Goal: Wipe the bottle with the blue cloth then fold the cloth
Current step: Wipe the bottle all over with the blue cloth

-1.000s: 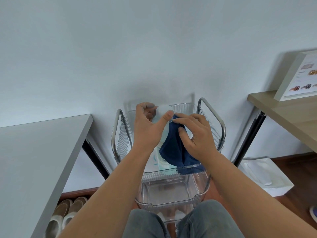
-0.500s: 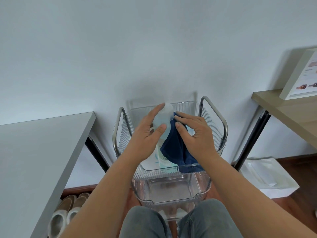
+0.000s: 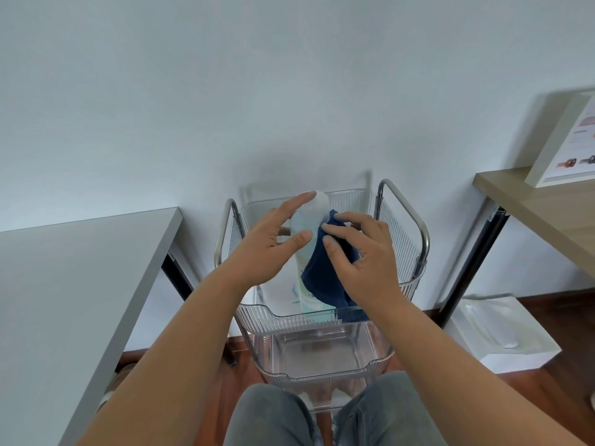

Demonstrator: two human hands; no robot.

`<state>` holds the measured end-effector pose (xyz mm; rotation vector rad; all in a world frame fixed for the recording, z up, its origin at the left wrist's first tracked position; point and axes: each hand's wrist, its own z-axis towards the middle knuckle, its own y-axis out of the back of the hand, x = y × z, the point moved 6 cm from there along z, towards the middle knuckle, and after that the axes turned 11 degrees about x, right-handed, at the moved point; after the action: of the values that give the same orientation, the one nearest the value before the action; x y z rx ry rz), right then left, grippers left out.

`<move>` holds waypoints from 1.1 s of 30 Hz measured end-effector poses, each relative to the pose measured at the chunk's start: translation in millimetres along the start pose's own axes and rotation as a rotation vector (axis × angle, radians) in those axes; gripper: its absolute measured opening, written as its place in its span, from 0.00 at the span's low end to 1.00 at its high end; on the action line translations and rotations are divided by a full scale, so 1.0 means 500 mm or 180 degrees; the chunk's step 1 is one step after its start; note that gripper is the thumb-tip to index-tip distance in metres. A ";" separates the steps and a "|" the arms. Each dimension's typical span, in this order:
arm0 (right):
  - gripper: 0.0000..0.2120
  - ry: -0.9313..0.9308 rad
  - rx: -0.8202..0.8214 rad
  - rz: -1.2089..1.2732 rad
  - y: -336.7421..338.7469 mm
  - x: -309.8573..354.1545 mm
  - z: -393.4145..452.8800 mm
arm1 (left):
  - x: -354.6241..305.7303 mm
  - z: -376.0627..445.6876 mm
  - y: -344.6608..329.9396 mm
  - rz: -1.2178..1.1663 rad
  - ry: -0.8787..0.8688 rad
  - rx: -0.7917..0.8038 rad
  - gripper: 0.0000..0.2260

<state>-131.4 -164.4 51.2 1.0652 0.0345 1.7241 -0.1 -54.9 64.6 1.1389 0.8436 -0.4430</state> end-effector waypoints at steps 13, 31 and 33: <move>0.15 0.0055 -0.0149 -0.0677 -0.020 0.045 -0.021 | -0.005 0.046 0.031 -0.0523 -0.0361 -0.0473 0.10; 0.15 0.0357 -0.0101 -0.0660 0.006 0.004 0.012 | 0.000 0.042 0.027 -0.0695 -0.0411 -0.0626 0.11; 0.14 0.0297 -0.0063 -0.0481 0.007 -0.008 0.024 | 0.002 0.042 0.026 -0.0700 -0.0414 -0.0619 0.11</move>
<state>-126.0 -174.3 57.4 0.9430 0.1530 1.6328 17.1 -69.2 75.0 0.8328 0.8810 -0.5966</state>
